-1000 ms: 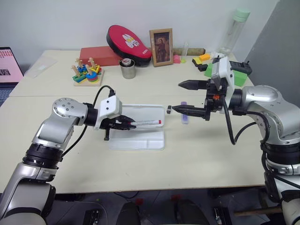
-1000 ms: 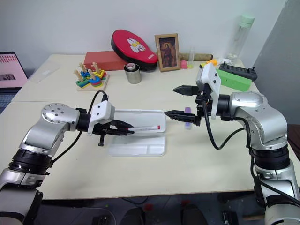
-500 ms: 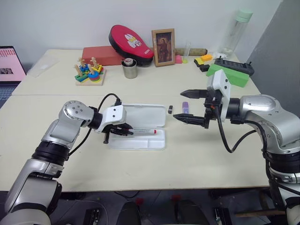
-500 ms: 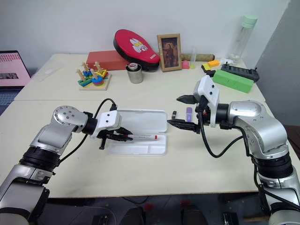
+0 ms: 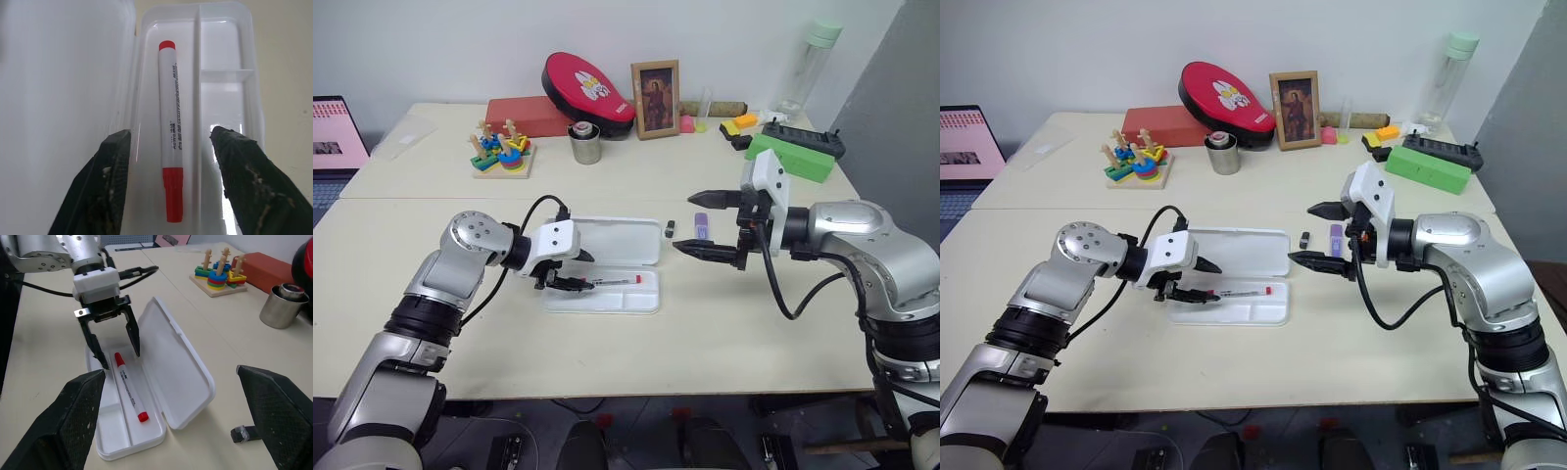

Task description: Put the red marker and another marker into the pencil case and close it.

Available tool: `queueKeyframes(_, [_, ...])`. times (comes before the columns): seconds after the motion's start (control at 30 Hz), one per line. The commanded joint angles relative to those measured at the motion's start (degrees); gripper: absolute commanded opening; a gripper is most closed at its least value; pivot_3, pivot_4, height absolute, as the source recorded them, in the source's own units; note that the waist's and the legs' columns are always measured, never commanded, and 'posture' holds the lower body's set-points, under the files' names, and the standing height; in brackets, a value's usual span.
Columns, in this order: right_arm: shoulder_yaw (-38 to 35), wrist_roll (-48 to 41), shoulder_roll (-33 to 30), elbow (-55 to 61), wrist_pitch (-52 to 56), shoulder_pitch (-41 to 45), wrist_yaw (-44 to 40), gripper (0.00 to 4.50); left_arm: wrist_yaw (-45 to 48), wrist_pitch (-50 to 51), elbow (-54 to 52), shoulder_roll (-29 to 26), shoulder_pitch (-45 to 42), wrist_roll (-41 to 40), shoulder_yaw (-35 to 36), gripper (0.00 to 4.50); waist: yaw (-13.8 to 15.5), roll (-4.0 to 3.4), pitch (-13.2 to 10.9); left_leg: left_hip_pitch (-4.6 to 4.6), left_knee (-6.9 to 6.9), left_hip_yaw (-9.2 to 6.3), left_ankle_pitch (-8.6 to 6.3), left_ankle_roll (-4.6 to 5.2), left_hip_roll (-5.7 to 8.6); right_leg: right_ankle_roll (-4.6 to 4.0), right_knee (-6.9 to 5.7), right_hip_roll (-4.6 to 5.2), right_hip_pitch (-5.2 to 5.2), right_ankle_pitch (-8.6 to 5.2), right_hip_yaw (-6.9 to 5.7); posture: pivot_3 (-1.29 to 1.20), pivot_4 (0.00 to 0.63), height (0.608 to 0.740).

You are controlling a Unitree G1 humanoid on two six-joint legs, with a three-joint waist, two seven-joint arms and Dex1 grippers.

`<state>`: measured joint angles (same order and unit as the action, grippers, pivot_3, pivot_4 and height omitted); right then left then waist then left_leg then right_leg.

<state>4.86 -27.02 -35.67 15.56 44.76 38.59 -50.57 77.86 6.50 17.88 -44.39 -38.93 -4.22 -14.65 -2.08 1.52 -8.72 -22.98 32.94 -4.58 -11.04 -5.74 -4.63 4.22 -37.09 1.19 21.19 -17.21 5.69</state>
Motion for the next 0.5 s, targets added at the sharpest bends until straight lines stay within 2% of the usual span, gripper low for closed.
queueKeyframes(0.03, [-0.34, 4.84, 2.72, -4.41, 2.98, 1.40, 9.81, 4.50, -3.60, 4.98, -5.10, 2.42, 0.20, -6.80, 7.10, 3.68, 0.11, 0.01, 0.01, 0.00, 0.02, 0.00, 0.00, 0.00, 0.00, 0.00, -0.03, 0.00, 0.00, 0.00, -0.01, 0.00, 0.150, 0.740])
queueKeyframes(0.17, [-2.35, 8.53, 7.81, -8.19, 8.84, 1.48, 21.35, 4.50, -8.72, 12.11, -11.43, 7.19, 2.19, -14.89, 13.44, 4.42, 0.20, 0.01, 0.01, -0.01, 0.04, -0.01, 0.00, 0.00, 0.00, 0.00, -0.06, 0.00, -0.01, 0.00, -0.01, 0.00, 0.150, 0.740])
queueKeyframes(0.2, [-2.61, 10.00, 9.75, -8.98, 9.66, 0.96, 25.07, 4.50, -10.46, 13.68, -13.07, 8.74, 2.96, -17.16, 15.04, 4.49, 0.18, 0.01, 0.02, -0.01, 0.02, -0.01, 0.01, -0.01, 0.01, -0.01, -0.05, 0.00, 0.00, 0.01, 0.00, 0.00, 0.150, 0.740])
queueKeyframes(0.37, [-2.76, 16.19, 18.00, -10.24, 10.98, -2.61, 38.56, 4.50, -17.21, 17.42, -19.72, 14.28, 6.85, -22.29, 18.46, 4.49, 0.18, 0.02, 0.05, 0.01, 0.02, -0.02, 0.01, -0.01, 0.01, -0.02, -0.08, 0.01, -0.02, 0.01, -0.01, 0.00, 0.150, 0.740])
queueKeyframes(0.5, [-2.74, 18.74, 22.54, -11.53, 11.13, -3.87, 43.97, 4.50, -20.14, 18.00, -22.56, 16.68, 8.36, -23.29, 18.06, 4.49, 0.16, 0.01, 0.04, 0.01, 0.04, -0.02, 0.01, -0.02, 0.01, -0.02, -0.10, 0.01, -0.03, 0.01, 0.00, 0.00, 0.150, 0.740])
